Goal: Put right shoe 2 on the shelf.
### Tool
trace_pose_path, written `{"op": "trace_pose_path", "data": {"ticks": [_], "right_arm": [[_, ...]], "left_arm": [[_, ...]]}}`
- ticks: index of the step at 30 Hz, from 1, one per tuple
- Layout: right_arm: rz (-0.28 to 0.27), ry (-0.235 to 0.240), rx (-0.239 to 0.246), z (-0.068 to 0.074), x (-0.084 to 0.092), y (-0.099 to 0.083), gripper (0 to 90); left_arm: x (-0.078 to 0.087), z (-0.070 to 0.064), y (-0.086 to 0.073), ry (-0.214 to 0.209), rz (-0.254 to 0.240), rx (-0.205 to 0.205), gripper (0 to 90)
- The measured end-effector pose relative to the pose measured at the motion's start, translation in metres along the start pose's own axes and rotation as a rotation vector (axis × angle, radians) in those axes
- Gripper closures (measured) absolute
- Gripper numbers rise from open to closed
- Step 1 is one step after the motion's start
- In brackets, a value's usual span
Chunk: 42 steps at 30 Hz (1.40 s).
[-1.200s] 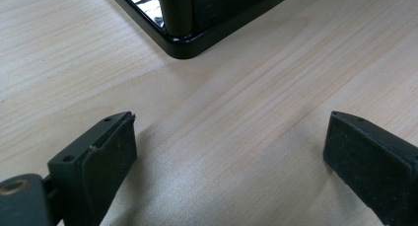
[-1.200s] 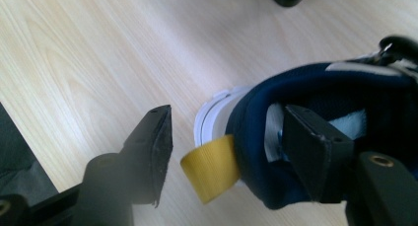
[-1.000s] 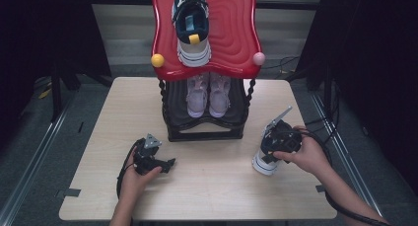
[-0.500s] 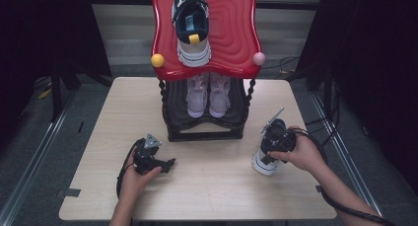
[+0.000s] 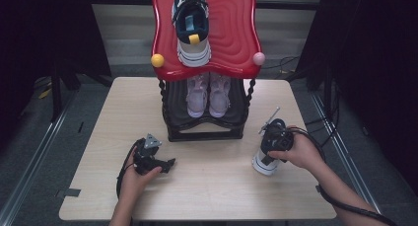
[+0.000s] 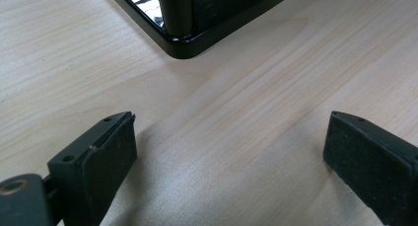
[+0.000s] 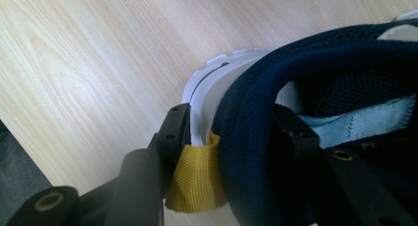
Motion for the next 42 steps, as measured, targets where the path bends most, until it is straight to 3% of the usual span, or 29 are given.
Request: {"op": "trace_pose_path", "data": {"ticks": [5,6,7,14,15,16,20,22,25,27,28,30,32,33,35,37,38,42], "right_arm": [[0.016,0.003,0.002,0.0009,-0.003,0.0016,56.5],[0.024,0.017,-0.021,0.0032,-0.0032,0.0022,56.7],[0.025,0.0,0.007,0.0008,-0.0045,0.0022,56.9],[0.048,0.01,0.012,0.002,-0.0069,0.0037,57.9],[0.064,-0.005,0.043,-0.0003,-0.0067,0.0039,58.4],[0.066,0.016,0.005,0.0041,-0.0058,0.0048,58.6],[0.079,0.02,0.016,0.0039,-0.0058,0.0057,59.9],[0.091,-0.004,0.057,0.0005,-0.0063,0.0056,60.3],[0.1,0.018,0.029,0.0041,-0.0056,0.007,61.0],[0.101,0.016,0.054,0.0025,-0.0064,0.007,61.8],[0.108,0.025,0.037,0.0047,-0.0053,0.0076,62.7],[0.121,0.002,0.084,0.0016,-0.0055,0.0075,64.0],[0.126,0.03,0.055,0.005,-0.0047,0.008,65.3],[0.132,0.011,0.086,0.0027,-0.0046,0.0076,66.0],[0.132,0.025,0.073,0.0047,-0.0036,0.0078,67.5],[0.134,0.003,0.114,0.001,-0.0036,0.0069,68.5],[0.128,0.023,0.093,0.0033,-0.0033,0.0069,68.9],[0.125,0.032,0.101,0.0048,-0.0019,0.0061,70.1]], "left_arm": [[0.0001,0.0002,0.0,-0.002,0.003,-0.005,5.5],[0.0001,0.0002,0.0,-0.002,0.003,-0.005,5.5],[0.0001,0.0003,-0.0001,-0.002,0.003,-0.005,5.5],[-0.0001,0.0001,0.0,-0.001,-0.001,-0.001,5.5],[-0.0001,0.0001,0.0,-0.001,-0.001,-0.001,5.5],[-0.0001,0.0001,0.0,-0.001,-0.001,-0.001,5.5],[-0.0001,0.0001,0.0,-0.001,-0.001,-0.001,5.5],[-0.0001,0.0001,0.0,-0.002,-0.001,-0.001,5.5],[-0.0001,0.0001,0.0,-0.002,-0.001,0.0,5.5],[0.0,0.0001,0.0,0.0,0.0,-0.001,5.5],[0.0,0.0001,0.0,0.0,0.0,-0.001,5.5],[-0.0002,0.0,0.0,0.002,-0.003,0.001,5.5],[-0.0002,0.0,0.0,0.001,-0.003,0.001,5.5],[-0.0002,0.0,0.0,0.001,-0.003,0.001,5.5],[-0.0001,0.0,0.0,0.001,-0.002,0.0,5.5],[-0.0002,0.0,0.0,0.001,-0.002,0.0,5.5],[0.0,0.0002,0.0,-0.001,0.001,-0.004,5.5],[-0.0002,0.0,0.0,0.001,-0.003,0.001,5.6]]}}
Point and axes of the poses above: each handheld gripper's, and its own axes: x roughly backward along the jaws, y roughly out of its top, z roughly to its left, the point moved 3 cm from there along -x, roughly forward along the jaws, and after that the axes turned 2 degrees about -y, right-handed, at the moved point
